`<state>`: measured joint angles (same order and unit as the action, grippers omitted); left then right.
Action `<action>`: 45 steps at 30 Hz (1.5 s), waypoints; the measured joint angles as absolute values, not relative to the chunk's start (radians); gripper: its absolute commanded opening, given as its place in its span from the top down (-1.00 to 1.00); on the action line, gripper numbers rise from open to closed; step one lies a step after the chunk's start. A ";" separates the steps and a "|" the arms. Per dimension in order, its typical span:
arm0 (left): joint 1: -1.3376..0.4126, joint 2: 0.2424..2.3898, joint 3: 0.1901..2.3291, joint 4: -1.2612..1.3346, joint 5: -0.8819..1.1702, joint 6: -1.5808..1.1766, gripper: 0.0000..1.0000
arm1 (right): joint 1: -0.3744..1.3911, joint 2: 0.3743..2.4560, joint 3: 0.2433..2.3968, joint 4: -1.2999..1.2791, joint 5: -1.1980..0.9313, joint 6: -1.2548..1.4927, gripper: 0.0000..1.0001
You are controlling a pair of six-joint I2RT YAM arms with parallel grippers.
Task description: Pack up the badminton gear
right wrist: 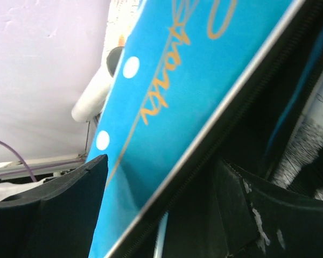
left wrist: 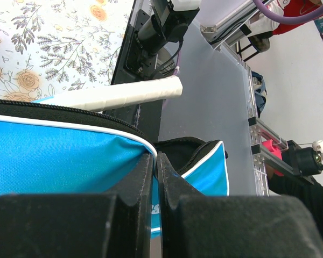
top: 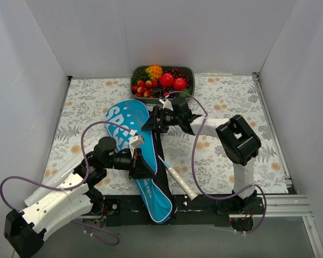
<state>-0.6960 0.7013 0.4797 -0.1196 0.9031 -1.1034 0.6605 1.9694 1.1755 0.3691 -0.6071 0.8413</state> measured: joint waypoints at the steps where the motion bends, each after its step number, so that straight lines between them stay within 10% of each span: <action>1: -0.696 0.701 0.480 -0.120 0.903 -1.103 1.00 | 0.664 1.977 1.185 0.383 -0.614 0.854 -0.56; 8: -0.698 0.703 0.480 -0.120 0.907 -1.101 1.00 | 0.674 1.993 1.216 0.461 -0.645 0.900 0.18; 11: -0.698 0.704 0.480 -0.120 0.906 -1.098 1.00 | 0.672 2.012 1.227 0.482 -0.659 0.920 0.97; 29: -0.701 0.687 0.480 -0.120 0.894 -1.092 1.00 | 0.722 2.053 1.510 0.325 -0.759 0.766 0.97; 45: -0.721 0.728 0.591 -0.310 0.665 -1.026 1.00 | 0.707 1.784 1.378 0.276 -0.354 0.621 0.97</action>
